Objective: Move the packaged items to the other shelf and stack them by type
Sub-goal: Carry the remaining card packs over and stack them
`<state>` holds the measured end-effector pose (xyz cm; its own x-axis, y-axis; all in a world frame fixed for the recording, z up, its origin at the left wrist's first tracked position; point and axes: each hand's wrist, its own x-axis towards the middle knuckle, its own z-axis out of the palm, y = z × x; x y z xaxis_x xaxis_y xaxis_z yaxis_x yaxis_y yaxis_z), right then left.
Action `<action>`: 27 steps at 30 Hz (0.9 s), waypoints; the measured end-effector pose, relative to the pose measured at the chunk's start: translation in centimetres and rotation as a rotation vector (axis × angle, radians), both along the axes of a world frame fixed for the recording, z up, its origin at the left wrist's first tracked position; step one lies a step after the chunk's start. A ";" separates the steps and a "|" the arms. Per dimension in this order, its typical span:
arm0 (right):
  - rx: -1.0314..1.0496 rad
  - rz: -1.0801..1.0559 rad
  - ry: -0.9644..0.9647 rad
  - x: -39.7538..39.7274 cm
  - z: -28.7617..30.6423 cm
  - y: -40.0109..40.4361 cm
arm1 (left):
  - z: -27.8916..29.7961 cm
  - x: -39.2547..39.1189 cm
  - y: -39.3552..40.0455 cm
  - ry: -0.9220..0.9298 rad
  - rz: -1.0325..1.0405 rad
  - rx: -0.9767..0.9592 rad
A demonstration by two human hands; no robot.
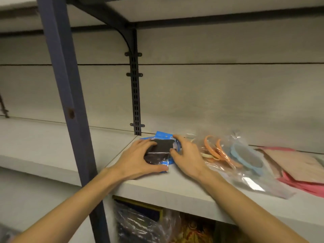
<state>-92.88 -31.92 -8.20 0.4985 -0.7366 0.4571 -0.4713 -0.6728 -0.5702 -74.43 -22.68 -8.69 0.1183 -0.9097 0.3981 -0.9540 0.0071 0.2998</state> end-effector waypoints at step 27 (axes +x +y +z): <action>0.066 0.055 -0.082 -0.9 -0.4 2.7 | -0.2 2.0 1.7 0.130 0.105 0.030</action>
<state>-93.76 -29.24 -8.58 0.5021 -0.7388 0.4494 -0.3848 -0.6563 -0.6490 -72.48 -20.98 -8.91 0.2623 -0.9008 0.3461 -0.9021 -0.1015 0.4195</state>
